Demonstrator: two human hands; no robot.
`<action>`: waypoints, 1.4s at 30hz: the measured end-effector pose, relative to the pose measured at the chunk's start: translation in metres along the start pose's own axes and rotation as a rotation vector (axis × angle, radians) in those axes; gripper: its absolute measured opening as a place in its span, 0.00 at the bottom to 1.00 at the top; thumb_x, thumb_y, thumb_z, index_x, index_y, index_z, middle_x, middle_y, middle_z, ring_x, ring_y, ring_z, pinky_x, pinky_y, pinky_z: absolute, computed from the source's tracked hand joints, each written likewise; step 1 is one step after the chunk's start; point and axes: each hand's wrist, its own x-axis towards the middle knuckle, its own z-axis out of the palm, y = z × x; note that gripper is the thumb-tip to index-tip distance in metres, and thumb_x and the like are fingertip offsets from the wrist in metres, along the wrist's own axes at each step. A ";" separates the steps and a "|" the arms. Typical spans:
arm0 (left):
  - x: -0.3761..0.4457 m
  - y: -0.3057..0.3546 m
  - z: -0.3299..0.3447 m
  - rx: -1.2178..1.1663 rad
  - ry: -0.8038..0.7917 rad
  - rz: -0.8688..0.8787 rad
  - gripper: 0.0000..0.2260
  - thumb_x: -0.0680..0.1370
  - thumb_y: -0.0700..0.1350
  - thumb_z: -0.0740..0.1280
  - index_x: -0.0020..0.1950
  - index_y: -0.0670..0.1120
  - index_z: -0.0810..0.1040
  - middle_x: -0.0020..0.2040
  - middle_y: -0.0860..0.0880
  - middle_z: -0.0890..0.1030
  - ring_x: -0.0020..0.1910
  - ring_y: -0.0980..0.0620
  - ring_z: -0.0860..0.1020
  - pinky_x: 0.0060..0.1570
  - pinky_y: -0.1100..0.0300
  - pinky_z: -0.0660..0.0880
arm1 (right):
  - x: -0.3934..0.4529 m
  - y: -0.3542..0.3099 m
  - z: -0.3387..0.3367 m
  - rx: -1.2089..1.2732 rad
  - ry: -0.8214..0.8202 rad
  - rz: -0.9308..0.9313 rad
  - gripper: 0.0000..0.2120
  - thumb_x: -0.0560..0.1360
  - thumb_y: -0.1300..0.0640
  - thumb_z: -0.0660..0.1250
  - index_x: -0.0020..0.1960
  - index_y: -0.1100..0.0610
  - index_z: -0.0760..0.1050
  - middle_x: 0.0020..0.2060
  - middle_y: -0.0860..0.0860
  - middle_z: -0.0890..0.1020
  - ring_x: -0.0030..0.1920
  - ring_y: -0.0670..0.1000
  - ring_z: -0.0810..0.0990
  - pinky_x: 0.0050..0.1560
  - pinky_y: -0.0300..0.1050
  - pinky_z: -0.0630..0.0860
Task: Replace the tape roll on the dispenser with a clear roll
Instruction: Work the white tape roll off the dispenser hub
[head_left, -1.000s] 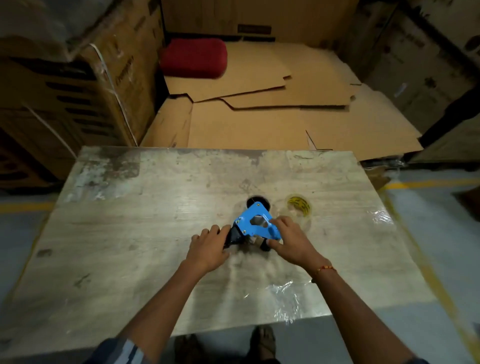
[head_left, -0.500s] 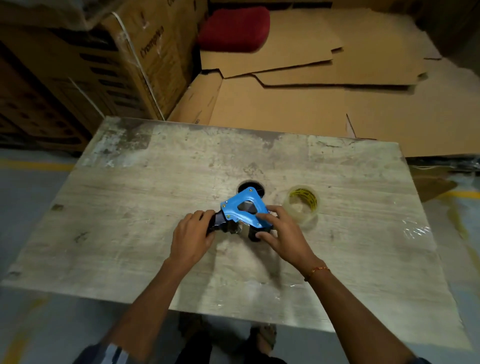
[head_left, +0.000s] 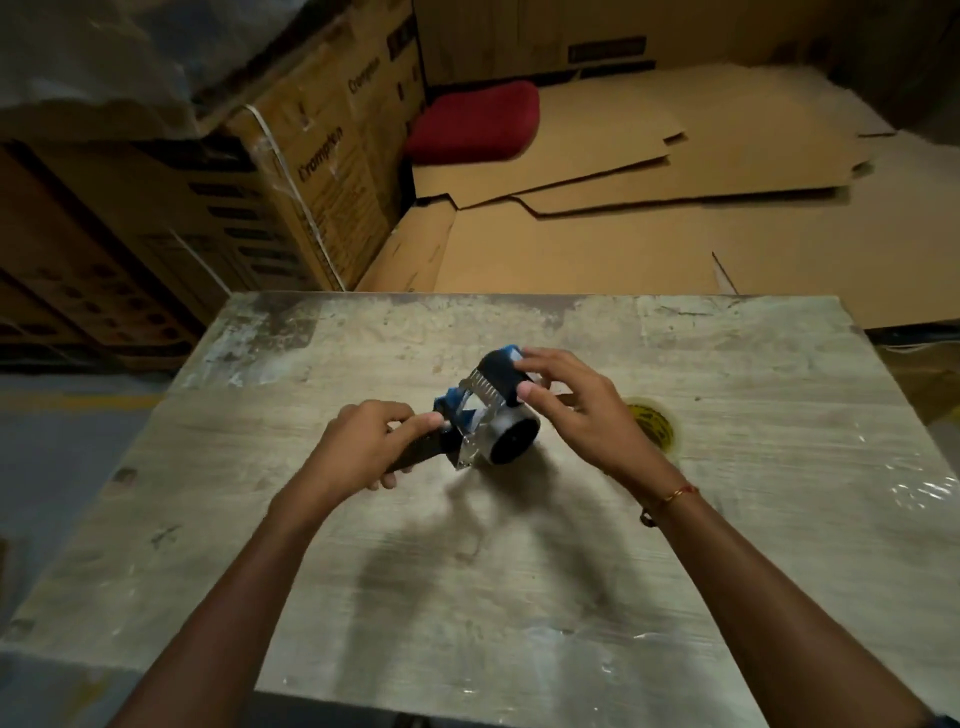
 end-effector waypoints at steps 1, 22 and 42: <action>0.001 0.001 -0.003 -0.065 -0.061 -0.015 0.15 0.76 0.62 0.68 0.43 0.51 0.82 0.33 0.47 0.85 0.28 0.49 0.83 0.27 0.58 0.76 | 0.001 0.002 0.004 0.009 0.009 -0.005 0.14 0.81 0.54 0.68 0.66 0.52 0.80 0.68 0.45 0.77 0.63 0.43 0.78 0.61 0.44 0.78; -0.028 -0.123 0.074 -0.086 0.061 0.276 0.17 0.82 0.54 0.62 0.44 0.45 0.82 0.37 0.43 0.81 0.35 0.50 0.76 0.39 0.56 0.68 | -0.025 0.039 0.072 -0.359 0.063 -0.411 0.18 0.78 0.65 0.68 0.66 0.52 0.76 0.58 0.50 0.82 0.59 0.52 0.79 0.58 0.54 0.78; -0.072 -0.145 0.105 0.054 0.195 0.447 0.11 0.83 0.54 0.56 0.59 0.58 0.75 0.54 0.55 0.77 0.57 0.51 0.72 0.58 0.52 0.69 | -0.143 0.023 0.071 -0.017 0.105 -0.206 0.26 0.81 0.67 0.61 0.74 0.46 0.66 0.62 0.39 0.80 0.63 0.34 0.75 0.57 0.32 0.75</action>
